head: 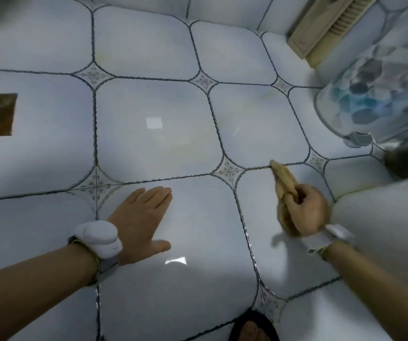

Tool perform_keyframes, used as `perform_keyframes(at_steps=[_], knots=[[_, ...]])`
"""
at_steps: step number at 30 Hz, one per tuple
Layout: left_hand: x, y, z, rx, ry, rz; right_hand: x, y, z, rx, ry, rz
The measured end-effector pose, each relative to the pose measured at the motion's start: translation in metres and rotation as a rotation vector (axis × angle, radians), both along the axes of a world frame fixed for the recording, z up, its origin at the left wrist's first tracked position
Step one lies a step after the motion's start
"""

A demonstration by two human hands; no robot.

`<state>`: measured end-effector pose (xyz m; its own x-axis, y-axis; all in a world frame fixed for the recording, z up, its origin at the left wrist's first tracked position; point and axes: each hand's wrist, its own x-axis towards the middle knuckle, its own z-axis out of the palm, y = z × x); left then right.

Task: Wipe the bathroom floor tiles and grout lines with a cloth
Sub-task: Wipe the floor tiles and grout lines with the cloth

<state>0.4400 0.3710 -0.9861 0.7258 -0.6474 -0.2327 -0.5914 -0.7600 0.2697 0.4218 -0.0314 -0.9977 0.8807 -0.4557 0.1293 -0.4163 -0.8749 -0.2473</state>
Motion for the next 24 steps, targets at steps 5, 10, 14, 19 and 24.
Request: perform_keyframes(at_steps=[5, 10, 14, 19, 24], knots=[[0.026, -0.018, 0.005, -0.068, -0.046, -0.052, 0.024, -0.025, 0.002, 0.007, -0.019, -0.316], [0.055, -0.043, 0.015, -0.128, -0.076, -0.111, -0.03, 0.046, 0.001, 0.077, 0.04, 0.174], [0.068, -0.05, 0.017, -0.116, -0.139, -0.126, -0.039, 0.06, 0.005, 0.113, 0.161, 0.446], [0.065, -0.017, 0.012, 0.073, -0.136, -0.2, 0.065, -0.008, 0.0, 0.076, -0.042, 0.001], [0.079, -0.03, 0.016, 0.16, -0.098, -0.271, 0.142, 0.011, -0.006, 0.065, -0.069, -0.089]])
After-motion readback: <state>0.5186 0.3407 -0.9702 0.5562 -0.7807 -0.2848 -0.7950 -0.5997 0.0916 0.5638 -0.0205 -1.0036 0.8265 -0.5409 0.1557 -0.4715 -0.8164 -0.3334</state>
